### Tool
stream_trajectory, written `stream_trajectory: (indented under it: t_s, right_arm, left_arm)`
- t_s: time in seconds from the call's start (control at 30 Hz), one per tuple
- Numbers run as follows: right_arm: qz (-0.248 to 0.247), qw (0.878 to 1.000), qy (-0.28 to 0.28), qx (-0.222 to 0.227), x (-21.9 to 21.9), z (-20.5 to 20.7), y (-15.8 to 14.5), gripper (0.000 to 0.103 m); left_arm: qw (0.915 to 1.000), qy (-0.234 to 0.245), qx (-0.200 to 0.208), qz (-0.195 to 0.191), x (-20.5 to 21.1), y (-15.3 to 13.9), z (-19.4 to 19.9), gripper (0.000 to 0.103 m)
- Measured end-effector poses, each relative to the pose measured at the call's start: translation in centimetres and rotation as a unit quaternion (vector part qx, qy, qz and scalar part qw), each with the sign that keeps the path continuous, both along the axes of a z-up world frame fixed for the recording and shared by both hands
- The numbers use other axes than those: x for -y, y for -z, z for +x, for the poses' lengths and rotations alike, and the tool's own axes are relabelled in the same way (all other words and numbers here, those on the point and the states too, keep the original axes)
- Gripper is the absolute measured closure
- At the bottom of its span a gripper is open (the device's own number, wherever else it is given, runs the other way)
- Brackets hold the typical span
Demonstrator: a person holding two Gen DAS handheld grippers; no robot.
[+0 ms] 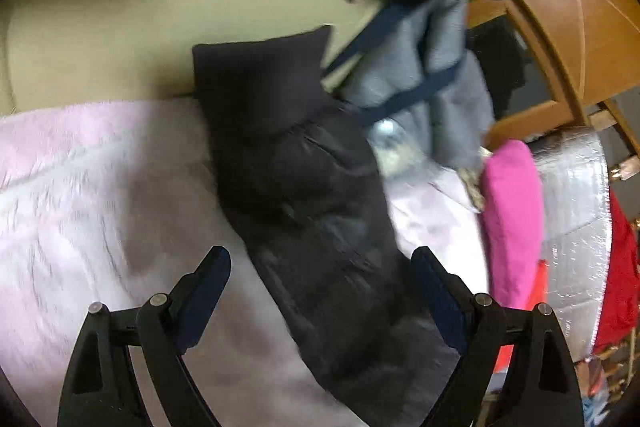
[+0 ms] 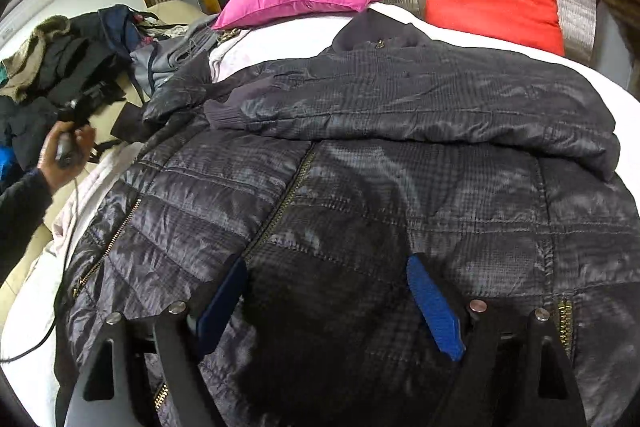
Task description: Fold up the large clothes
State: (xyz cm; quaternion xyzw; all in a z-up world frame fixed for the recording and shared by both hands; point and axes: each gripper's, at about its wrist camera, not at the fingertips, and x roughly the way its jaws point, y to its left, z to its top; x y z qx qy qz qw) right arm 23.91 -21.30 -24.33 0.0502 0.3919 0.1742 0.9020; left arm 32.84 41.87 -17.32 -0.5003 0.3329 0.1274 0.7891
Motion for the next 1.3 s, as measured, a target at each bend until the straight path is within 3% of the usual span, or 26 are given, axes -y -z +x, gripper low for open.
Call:
stream_trajectory:
  t_s: [0.27,0.3,0.33,0.37,0.4,0.53,0.67,0.83,1.0,1.13,1.2,1.3]
  right_arm:
    - [0.008,1.0,-0.007,-0.001,0.0,0.1,0.0,0.012]
    - [0.009,1.0,-0.007,0.0,0.0,0.0,0.0,0.012]
    - [0.011,1.0,-0.007,0.0,0.0,0.0,0.0,0.012]
    - [0.011,1.0,-0.006,0.001,0.1,0.0,0.1,0.012]
    - [0.012,1.0,-0.006,0.001,0.1,0.0,0.1,0.012]
    - [0.018,1.0,-0.004,0.001,0.2,0.1,0.1,0.012]
    - [0.026,1.0,-0.003,0.002,0.3,0.1,0.1,0.012]
    - [0.033,0.999,-0.002,0.002,0.5,0.0,0.1,0.012]
    - [0.043,0.999,-0.001,0.002,0.6,0.0,0.1,0.012]
    - [0.055,0.998,-0.001,0.002,1.1,0.0,0.2,0.012]
    - [0.062,0.998,-0.001,0.001,1.2,0.0,0.2,0.012]
    - [0.077,0.997,-0.001,0.0,1.7,0.1,0.2,0.012]
  left_arm:
    - [0.9994,-0.011,-0.017,0.029,-1.8,2.3,2.1,0.013]
    - [0.999,-0.015,-0.019,0.037,-1.8,2.3,2.4,0.022]
    - [0.9985,-0.017,-0.025,0.046,-1.9,2.3,2.7,0.05]
    - [0.9971,-0.014,-0.048,0.057,-2.0,2.4,3.2,0.068]
    - [0.995,-0.011,-0.072,0.069,-2.3,2.7,3.6,0.095]
    - [0.9903,-0.004,-0.083,0.111,-1.8,1.6,3.2,0.097]
    - [0.9814,0.011,-0.062,0.181,1.2,-2.5,2.2,0.098]
    - [0.9571,0.055,0.013,0.284,7.8,-10.6,0.6,0.099]
    - [0.9225,0.113,0.103,0.354,17.7,-18.5,-0.5,0.099]
    - [0.892,0.175,0.165,0.383,25.9,-22.7,-1.8,0.099]
    - [0.8707,0.219,0.195,0.395,31.3,-24.3,-2.4,0.099]
    - [0.8505,0.28,0.218,0.389,38.2,-24.6,-3.1,0.099]
